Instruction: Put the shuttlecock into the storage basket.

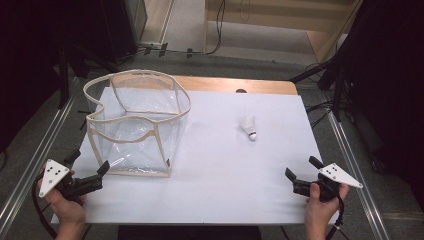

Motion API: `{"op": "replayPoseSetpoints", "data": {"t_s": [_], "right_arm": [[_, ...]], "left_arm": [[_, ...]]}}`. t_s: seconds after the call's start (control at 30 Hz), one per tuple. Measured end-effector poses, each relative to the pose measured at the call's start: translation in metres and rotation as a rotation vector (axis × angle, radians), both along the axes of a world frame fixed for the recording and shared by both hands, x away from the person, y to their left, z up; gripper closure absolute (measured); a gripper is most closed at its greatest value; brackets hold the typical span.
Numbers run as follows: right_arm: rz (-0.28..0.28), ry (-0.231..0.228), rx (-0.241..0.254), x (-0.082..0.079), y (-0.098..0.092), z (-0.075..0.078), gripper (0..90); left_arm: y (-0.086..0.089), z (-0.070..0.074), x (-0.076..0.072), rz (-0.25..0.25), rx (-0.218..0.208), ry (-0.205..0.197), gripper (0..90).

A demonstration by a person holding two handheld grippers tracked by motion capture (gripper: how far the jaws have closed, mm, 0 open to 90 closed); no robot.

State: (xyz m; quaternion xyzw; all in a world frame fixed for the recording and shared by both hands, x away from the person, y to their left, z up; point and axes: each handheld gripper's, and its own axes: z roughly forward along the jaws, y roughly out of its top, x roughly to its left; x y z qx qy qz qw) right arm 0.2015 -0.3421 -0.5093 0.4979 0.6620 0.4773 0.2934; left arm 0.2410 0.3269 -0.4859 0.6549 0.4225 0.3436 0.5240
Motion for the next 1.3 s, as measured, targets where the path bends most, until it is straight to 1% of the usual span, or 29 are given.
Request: {"op": "replayPoseSetpoints", "data": {"t_s": [0.03,0.07,0.17,0.23,0.27,0.3,0.33,0.37,0.4,0.43,0.53,0.6,0.67,0.7,0.73,0.77,0.8,0.83,0.87,0.93,0.97,1.07,1.2,1.27,1.3], "right_arm": [[0.003,-0.001,-0.003,0.001,0.002,0.001,0.0],[0.021,0.009,-0.014,0.004,0.007,0.004,0.0],[0.028,0.017,-0.010,0.006,0.012,0.007,0.0],[0.047,0.021,-0.022,0.010,0.014,0.012,0.0],[0.051,0.030,-0.029,0.012,0.016,0.017,0.0],[0.051,0.030,-0.029,0.012,0.016,0.017,0.0],[0.056,0.037,-0.027,0.013,0.016,0.019,0.0],[0.066,0.057,-0.026,0.016,0.017,0.023,0.0],[0.066,0.057,-0.026,0.016,0.017,0.023,0.0],[0.075,0.064,-0.037,0.017,0.018,0.025,0.0],[0.076,0.095,-0.072,0.023,0.019,0.030,0.0],[0.074,0.102,-0.069,0.026,0.018,0.033,0.0],[0.076,0.106,-0.071,0.028,0.018,0.035,0.0],[0.080,0.130,-0.077,0.032,0.020,0.040,0.0],[0.080,0.130,-0.077,0.032,0.020,0.040,0.0],[0.079,0.158,-0.083,0.037,0.023,0.042,0.0],[0.083,0.164,-0.081,0.039,0.024,0.044,0.0],[0.099,0.168,-0.084,0.041,0.026,0.045,0.0],[0.099,0.168,-0.084,0.041,0.026,0.045,0.0],[0.103,0.188,-0.099,0.046,0.030,0.049,0.0],[0.113,0.209,-0.100,0.051,0.032,0.052,0.0],[0.127,0.235,-0.094,0.059,0.035,0.059,0.0],[0.123,0.273,-0.126,0.071,0.041,0.071,0.0],[0.125,0.275,-0.132,0.074,0.042,0.073,0.0],[0.130,0.288,-0.141,0.081,0.044,0.078,0.0]], "left_arm": [[0.001,0.000,0.000,0.001,-0.004,0.001,0.0],[0.002,0.000,0.000,0.004,-0.014,0.001,0.0],[0.002,0.000,0.000,0.005,-0.014,0.001,0.0],[0.001,-0.001,0.000,0.001,-0.007,0.001,0.0],[0.000,-0.001,0.000,-0.003,-0.005,0.003,0.0],[0.000,-0.001,0.000,-0.003,-0.005,0.003,0.0],[-0.001,-0.001,0.000,-0.003,0.001,0.001,0.0],[-0.002,-0.001,0.001,-0.004,0.009,0.002,0.0],[-0.003,-0.001,0.001,-0.005,0.013,0.001,0.0],[-0.004,-0.001,0.000,-0.005,0.016,0.000,0.0],[-0.004,-0.001,-0.001,-0.005,0.022,-0.003,0.0],[-0.005,-0.002,-0.001,-0.010,0.032,-0.004,0.0],[-0.005,-0.002,-0.001,-0.011,0.030,-0.004,0.0],[-0.005,-0.002,-0.001,-0.013,0.029,-0.001,0.0],[-0.005,-0.002,-0.001,-0.013,0.029,-0.001,0.0],[-0.005,-0.002,-0.002,-0.012,0.026,-0.002,0.0],[-0.005,-0.002,-0.002,-0.017,0.028,-0.001,0.0],[-0.005,-0.002,-0.002,-0.017,0.028,-0.001,0.0],[-0.005,-0.002,-0.002,-0.017,0.030,-0.001,0.0],[-0.005,-0.002,-0.003,-0.020,0.031,-0.003,0.0],[-0.005,-0.002,-0.003,-0.022,0.032,-0.001,0.0],[-0.008,-0.003,-0.002,-0.027,0.041,0.002,0.0],[-0.007,-0.002,-0.002,-0.026,0.037,0.001,0.0],[-0.007,-0.002,-0.002,-0.026,0.036,0.001,0.0],[-0.007,-0.003,-0.002,-0.025,0.035,0.002,0.0]]}}
